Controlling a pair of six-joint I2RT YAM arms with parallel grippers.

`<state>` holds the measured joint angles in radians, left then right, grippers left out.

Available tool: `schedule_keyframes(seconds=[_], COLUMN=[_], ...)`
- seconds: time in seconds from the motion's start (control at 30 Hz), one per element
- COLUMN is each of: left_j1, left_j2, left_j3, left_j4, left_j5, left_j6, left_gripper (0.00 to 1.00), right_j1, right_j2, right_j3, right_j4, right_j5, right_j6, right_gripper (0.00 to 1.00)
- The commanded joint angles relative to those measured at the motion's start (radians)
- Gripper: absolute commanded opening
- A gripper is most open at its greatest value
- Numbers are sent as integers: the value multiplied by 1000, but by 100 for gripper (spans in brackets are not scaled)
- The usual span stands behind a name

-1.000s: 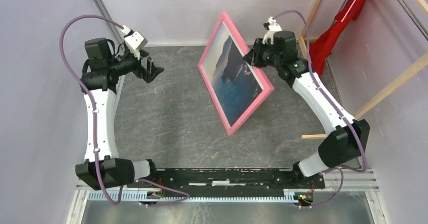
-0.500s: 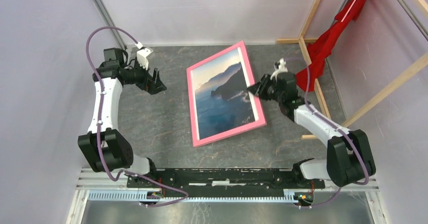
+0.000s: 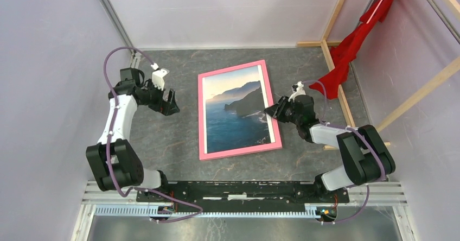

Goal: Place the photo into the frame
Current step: Turn over the photo frame at the center of the board.

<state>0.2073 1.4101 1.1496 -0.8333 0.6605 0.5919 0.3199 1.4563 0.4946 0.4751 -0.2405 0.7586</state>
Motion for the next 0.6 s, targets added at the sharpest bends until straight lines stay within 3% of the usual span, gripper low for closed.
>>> schedule_keyframes(seconds=[0.0, 0.1, 0.43, 0.5, 0.57], left_j1=[5, 5, 5, 5, 4], left_j2=[-71, -82, -144, -148, -166], left_j3=[-50, -87, -169, -176, -213], left_j4=[121, 164, 331, 359, 472], left_j5=[-34, -43, -102, -121, -197], left_j6=[-63, -93, -212, -240, -338], left_gripper=[100, 100, 100, 100, 100], right_j1=[15, 15, 16, 16, 15], right_j2=[53, 64, 10, -23, -76], right_j3=[-16, -25, 9, 28, 38], right_j4=[36, 35, -105, -162, -205], right_j5=[50, 68, 177, 230, 296], right_j6=[-192, -203, -286, -327, -373], right_gripper=[33, 50, 82, 95, 98])
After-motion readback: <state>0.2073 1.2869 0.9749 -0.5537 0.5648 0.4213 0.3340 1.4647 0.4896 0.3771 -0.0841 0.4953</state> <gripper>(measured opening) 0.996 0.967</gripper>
